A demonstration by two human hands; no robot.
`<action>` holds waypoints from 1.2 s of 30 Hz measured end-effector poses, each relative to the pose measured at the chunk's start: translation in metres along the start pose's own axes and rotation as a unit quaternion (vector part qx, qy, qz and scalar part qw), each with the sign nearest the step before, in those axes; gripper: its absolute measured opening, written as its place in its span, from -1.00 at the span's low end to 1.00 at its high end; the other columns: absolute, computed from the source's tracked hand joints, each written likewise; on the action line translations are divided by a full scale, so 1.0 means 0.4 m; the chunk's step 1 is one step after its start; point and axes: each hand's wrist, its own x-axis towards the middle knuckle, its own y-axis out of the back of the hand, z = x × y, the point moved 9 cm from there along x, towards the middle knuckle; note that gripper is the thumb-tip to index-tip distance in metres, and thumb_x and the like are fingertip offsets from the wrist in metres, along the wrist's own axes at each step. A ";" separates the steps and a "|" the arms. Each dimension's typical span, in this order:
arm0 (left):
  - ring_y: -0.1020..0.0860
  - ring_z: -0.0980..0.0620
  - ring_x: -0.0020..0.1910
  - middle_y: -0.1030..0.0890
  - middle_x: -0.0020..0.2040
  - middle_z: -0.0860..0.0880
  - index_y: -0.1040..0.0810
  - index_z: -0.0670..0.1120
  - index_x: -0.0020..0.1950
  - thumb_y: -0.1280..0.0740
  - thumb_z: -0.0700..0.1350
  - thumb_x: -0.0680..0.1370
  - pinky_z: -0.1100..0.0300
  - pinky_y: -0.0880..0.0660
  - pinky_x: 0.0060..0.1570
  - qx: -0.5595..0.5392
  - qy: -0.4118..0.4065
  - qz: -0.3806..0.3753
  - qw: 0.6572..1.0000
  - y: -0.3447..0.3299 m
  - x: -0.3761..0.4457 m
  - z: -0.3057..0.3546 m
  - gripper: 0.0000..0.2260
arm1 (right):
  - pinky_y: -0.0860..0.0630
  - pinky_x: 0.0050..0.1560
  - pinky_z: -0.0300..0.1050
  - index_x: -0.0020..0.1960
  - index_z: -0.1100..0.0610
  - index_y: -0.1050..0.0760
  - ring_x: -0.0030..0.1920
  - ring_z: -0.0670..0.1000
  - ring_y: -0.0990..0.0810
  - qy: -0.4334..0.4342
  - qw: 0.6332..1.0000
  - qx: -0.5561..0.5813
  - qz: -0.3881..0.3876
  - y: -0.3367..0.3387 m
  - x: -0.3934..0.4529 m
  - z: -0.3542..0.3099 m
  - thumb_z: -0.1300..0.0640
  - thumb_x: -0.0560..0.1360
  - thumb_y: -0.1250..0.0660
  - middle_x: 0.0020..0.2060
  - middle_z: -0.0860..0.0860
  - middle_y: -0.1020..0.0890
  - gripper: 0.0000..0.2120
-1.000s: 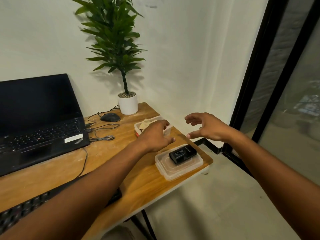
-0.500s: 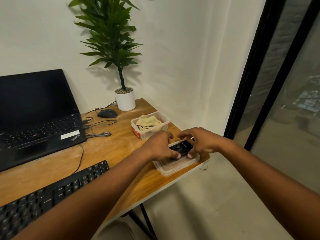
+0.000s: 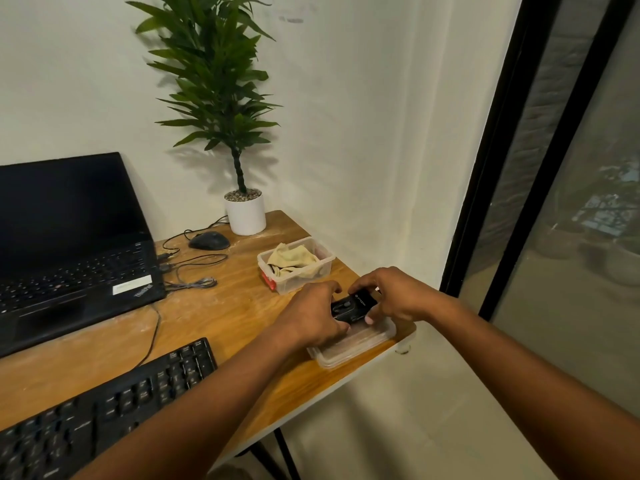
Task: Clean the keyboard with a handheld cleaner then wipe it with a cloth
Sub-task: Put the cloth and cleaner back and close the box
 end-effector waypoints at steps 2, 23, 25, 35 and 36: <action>-0.62 0.04 0.04 -0.63 0.17 -0.01 -0.46 -0.02 0.45 -0.58 0.01 0.37 0.12 -0.63 0.06 -0.007 0.001 0.012 1.000 0.029 -0.001 -0.007 -0.32 | -0.43 0.08 -0.23 0.30 -0.04 -0.62 0.14 -0.07 -0.57 0.010 1.000 -0.005 0.010 0.017 0.010 -0.025 0.20 0.33 -0.63 0.17 -0.10 -0.66 -0.43; -0.59 -0.04 0.15 -0.62 0.25 -0.09 -0.44 -0.05 0.47 -0.62 -0.03 0.39 0.11 -0.58 0.09 0.009 0.028 0.102 0.994 0.312 0.072 -0.145 -0.30 | -0.44 0.06 -0.16 0.33 0.04 -0.60 0.14 0.01 -0.60 0.081 0.995 -0.034 0.048 0.137 0.245 -0.248 0.24 0.37 -0.61 0.23 -0.01 -0.64 -0.45; -0.59 -0.06 0.17 -0.61 0.27 -0.10 -0.43 -0.06 0.48 -0.62 -0.04 0.40 0.10 -0.56 0.12 0.008 0.036 0.098 0.994 0.319 0.091 -0.165 -0.30 | -0.44 0.06 -0.16 0.32 0.05 -0.61 0.13 0.01 -0.61 0.083 0.994 -0.043 0.047 0.139 0.274 -0.253 0.23 0.38 -0.61 0.23 -0.01 -0.64 -0.46; -0.57 -0.08 0.22 -0.60 0.29 -0.10 -0.42 -0.07 0.48 -0.61 -0.09 0.43 0.12 -0.50 0.12 0.027 0.063 0.052 0.996 0.286 0.179 -0.238 -0.33 | -0.52 0.13 -0.07 0.31 0.06 -0.61 0.12 0.03 -0.61 0.080 0.992 -0.091 0.034 0.096 0.385 -0.236 0.19 0.39 -0.60 0.18 0.00 -0.67 -0.50; -0.57 -0.08 0.22 -0.59 0.30 -0.10 -0.42 -0.07 0.47 -0.60 -0.08 0.43 0.11 -0.51 0.13 0.037 0.065 0.046 0.996 0.278 0.187 -0.242 -0.33 | -0.53 0.13 -0.06 0.30 0.06 -0.61 0.12 0.03 -0.61 0.077 0.992 -0.097 0.029 0.089 0.392 -0.231 0.18 0.38 -0.60 0.17 0.00 -0.67 -0.50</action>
